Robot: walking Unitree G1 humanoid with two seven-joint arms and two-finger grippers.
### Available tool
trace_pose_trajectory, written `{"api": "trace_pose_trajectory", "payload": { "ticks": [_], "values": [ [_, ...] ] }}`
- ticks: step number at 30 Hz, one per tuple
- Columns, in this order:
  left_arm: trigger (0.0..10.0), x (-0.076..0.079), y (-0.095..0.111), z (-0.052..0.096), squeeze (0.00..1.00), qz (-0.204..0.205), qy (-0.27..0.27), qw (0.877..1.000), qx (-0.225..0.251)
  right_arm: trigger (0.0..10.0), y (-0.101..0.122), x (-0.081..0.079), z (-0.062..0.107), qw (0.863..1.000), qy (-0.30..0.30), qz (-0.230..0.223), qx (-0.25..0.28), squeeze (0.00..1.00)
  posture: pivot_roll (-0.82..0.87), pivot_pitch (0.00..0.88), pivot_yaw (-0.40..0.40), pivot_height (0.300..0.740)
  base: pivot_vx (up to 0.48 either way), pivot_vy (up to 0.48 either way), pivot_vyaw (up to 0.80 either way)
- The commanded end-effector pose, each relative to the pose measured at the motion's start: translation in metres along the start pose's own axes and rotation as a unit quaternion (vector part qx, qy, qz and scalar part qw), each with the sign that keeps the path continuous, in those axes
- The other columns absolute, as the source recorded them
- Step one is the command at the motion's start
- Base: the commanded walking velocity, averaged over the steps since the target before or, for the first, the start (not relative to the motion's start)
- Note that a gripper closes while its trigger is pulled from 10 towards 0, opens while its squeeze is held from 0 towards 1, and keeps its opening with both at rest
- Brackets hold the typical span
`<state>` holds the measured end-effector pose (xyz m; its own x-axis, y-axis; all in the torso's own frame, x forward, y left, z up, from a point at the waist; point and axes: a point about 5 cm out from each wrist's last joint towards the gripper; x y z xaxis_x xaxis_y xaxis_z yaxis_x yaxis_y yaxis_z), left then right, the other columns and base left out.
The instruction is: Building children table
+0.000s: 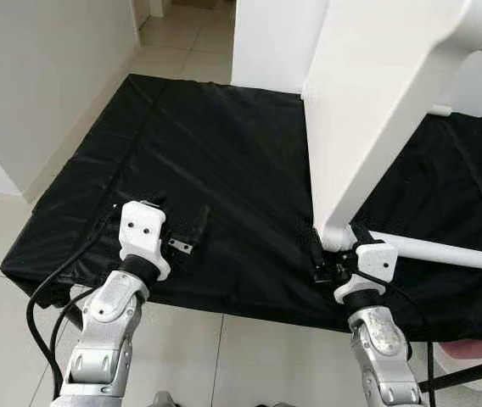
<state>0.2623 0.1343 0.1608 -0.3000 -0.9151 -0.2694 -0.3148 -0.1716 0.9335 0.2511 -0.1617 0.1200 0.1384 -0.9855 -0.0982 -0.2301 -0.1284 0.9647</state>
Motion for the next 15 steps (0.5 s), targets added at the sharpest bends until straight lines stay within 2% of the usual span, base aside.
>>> {"api": "trace_pose_trajectory", "payload": {
  "ticks": [1, 2, 3, 4, 8, 9, 10, 15],
  "values": [
    [10.0, 0.005, 0.002, 0.001, 0.00, 0.006, -0.026, 1.000, 0.005, 10.0, -0.004, 0.001, -0.001, 1.000, 0.004, -0.006, -0.013, 0.00, 0.03, 0.033, -0.029, 0.740, 0.000, 0.000, 0.00],
    [10.0, 0.013, 0.001, 0.002, 0.58, 0.027, -0.048, 0.998, 0.008, 10.0, -0.003, 0.003, -0.006, 1.000, -0.002, -0.001, -0.008, 0.00, 0.03, 0.023, -0.037, 0.740, 0.000, 0.000, 0.00],
    [10.0, 0.013, 0.001, 0.002, 0.58, 0.027, -0.048, 0.998, 0.008, 10.0, -0.003, 0.003, -0.006, 1.000, -0.002, -0.001, -0.008, 0.00, 0.03, 0.023, -0.037, 0.740, 0.000, 0.000, 0.00],
    [10.0, 0.018, 0.001, 0.003, 1.00, 0.041, -0.067, 0.997, 0.007, 10.0, -0.002, 0.004, -0.008, 1.000, -0.005, 0.000, -0.005, 0.00, 0.03, 0.018, -0.042, 0.740, 0.000, 0.000, 0.00],
    [10.0, 0.027, 0.001, 0.004, 1.00, 0.040, -0.095, 0.995, 0.010, 10.0, -0.001, 0.006, -0.011, 1.000, -0.014, 0.004, -0.001, 0.01, 0.04, 0.010, -0.050, 0.740, 0.000, 0.000, 0.00],
    [10.0, 0.030, 0.000, 0.005, 0.59, 0.033, -0.103, 0.994, 0.005, 10.0, -0.001, 0.007, -0.011, 1.000, -0.019, 0.001, 0.000, 0.01, 0.04, 0.007, -0.051, 0.740, 0.000, 0.000, 0.00],
    [10.0, 0.032, -0.001, 0.005, 0.00, 0.021, -0.109, 0.994, 0.001, 10.0, -0.001, 0.008, -0.011, 1.000, -0.023, 0.003, 0.001, 0.02, 0.04, 0.002, -0.050, 0.740, 0.000, 0.000, 0.00],
    [10.0, 0.033, -0.003, 0.006, 0.00, 0.010, -0.118, 0.993, -0.005, 10.0, -0.001, 0.011, -0.012, 0.999, -0.037, 0.003, 0.004, 0.02, 0.04, 0.000, -0.049, 0.740, 0.000, 0.000, 0.00]
  ]
}}
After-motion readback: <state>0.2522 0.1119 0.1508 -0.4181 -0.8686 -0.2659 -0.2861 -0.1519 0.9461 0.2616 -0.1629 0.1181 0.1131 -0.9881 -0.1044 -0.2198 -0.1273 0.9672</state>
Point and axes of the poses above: a point about 5 cm out from each wrist's last joint towards the gripper, its own z axis pointing back from the gripper into the wrist, its own y axis along the axis of the wrist's last joint, x = y × z, and after that the axes turned 10 degrees about -z, right-handed
